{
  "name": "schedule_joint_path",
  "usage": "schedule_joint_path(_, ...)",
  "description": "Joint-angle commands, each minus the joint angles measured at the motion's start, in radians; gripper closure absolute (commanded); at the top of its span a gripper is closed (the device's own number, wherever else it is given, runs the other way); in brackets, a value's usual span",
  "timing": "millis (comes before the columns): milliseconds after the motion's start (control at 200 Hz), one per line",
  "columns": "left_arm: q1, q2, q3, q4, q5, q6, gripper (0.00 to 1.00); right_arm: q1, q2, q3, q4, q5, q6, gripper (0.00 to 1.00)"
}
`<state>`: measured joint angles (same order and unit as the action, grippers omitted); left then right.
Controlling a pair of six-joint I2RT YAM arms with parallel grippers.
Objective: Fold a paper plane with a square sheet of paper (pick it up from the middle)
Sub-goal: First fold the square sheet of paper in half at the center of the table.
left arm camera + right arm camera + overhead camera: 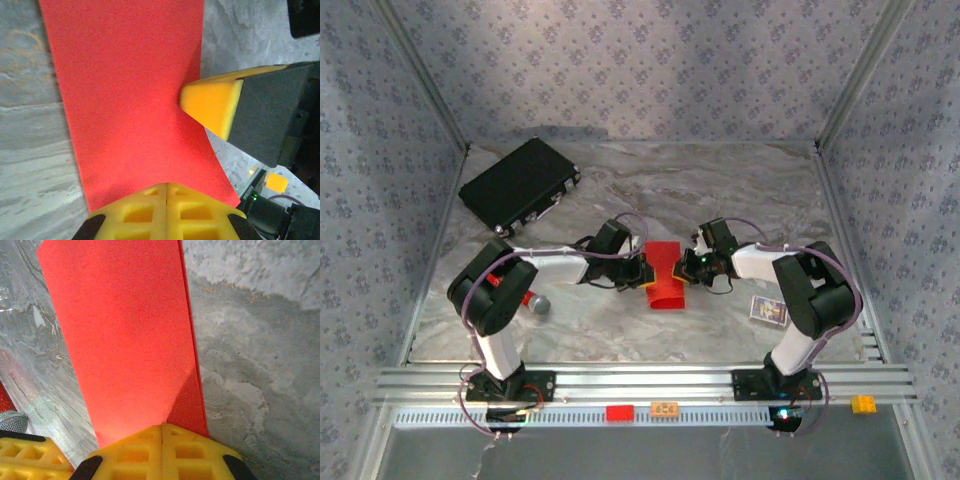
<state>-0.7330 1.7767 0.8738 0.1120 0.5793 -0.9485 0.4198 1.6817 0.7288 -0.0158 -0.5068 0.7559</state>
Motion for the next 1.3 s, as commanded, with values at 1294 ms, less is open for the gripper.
schedule_joint_path(1294,-0.061,-0.039,-0.112,0.156,0.000,-0.068,0.98,0.002,0.046,-0.057,-0.151,0.121,0.009,1.00)
